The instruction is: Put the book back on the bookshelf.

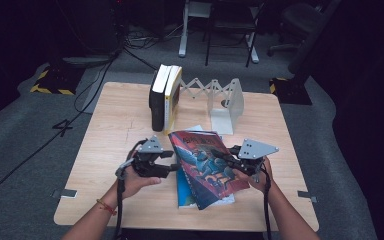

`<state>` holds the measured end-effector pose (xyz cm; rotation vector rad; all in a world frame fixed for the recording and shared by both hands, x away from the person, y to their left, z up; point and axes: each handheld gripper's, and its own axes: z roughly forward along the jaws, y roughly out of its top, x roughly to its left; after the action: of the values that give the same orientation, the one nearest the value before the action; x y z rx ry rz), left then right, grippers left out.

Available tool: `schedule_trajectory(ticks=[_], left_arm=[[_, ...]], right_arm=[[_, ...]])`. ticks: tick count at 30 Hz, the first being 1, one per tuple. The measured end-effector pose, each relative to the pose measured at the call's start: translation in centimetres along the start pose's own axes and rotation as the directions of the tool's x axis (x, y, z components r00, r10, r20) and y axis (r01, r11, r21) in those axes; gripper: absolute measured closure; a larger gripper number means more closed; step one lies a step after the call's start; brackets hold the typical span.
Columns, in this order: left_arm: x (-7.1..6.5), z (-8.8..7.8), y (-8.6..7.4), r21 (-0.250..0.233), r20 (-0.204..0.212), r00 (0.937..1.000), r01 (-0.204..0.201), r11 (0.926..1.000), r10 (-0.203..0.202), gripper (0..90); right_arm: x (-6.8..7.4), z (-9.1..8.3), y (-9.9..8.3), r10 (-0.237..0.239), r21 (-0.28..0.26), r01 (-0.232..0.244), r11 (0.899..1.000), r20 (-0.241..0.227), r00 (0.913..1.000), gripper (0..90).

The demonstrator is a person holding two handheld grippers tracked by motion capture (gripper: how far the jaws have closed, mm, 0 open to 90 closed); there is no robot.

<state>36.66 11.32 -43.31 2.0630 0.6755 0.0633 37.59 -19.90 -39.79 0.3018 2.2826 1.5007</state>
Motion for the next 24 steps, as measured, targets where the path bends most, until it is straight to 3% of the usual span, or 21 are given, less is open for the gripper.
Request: schedule_trajectory(ticks=[2, 5, 9, 14, 16, 19, 23, 24], left_arm=[[0.3, 0.8, -0.1, -0.020, 0.022, 0.9970, 0.075, 0.9970, -0.074, 32.4], [0.7, 1.1, -0.1, -0.041, 0.005, 0.9915, 0.130, 0.9907, -0.130, 30.4], [1.5, 2.4, 0.0, -0.043, 0.075, 0.9817, 0.178, 0.9830, -0.175, 26.9], [1.7, 4.1, 0.5, -0.025, 0.105, 0.9793, 0.176, 0.9840, -0.173, 29.7], [1.8, 4.3, 0.6, -0.032, 0.111, 0.9795, 0.173, 0.9844, -0.168, 30.9], [2.3, 4.1, 0.5, -0.066, 0.148, 0.9740, 0.183, 0.9809, -0.172, 36.3], [2.1, 3.6, 0.6, -0.103, 0.159, 0.9767, 0.162, 0.9815, -0.144, 43.1], [2.0, 3.4, 0.7, -0.117, 0.154, 0.9800, 0.145, 0.9826, -0.126, 44.7]], right_arm=[[0.0, 0.0, 0.0, 0.001, 0.004, -0.001, 1.000, 0.007, 1.0000, 86.9], [-0.2, -0.2, -0.1, 0.014, 0.001, -0.014, 1.000, 0.016, 0.9998, 86.7], [-0.2, 0.0, -0.1, -0.001, 0.021, 0.001, 1.000, 0.011, 0.9999, 86.7], [0.2, 0.1, 0.1, -0.026, 0.028, 0.026, 0.999, 0.006, 0.9996, 86.6], [0.2, 0.1, 0.2, -0.033, 0.027, 0.033, 0.999, 0.011, 0.9994, 86.6], [0.0, -0.1, 0.1, -0.022, 0.019, 0.022, 1.000, 0.009, 0.9997, 86.5], [-0.1, -0.4, 0.0, -0.016, 0.012, 0.016, 1.000, 0.008, 0.9998, 86.3], [-0.2, -0.6, 0.0, -0.010, 0.008, 0.010, 1.000, 0.010, 0.9999, 86.3]])
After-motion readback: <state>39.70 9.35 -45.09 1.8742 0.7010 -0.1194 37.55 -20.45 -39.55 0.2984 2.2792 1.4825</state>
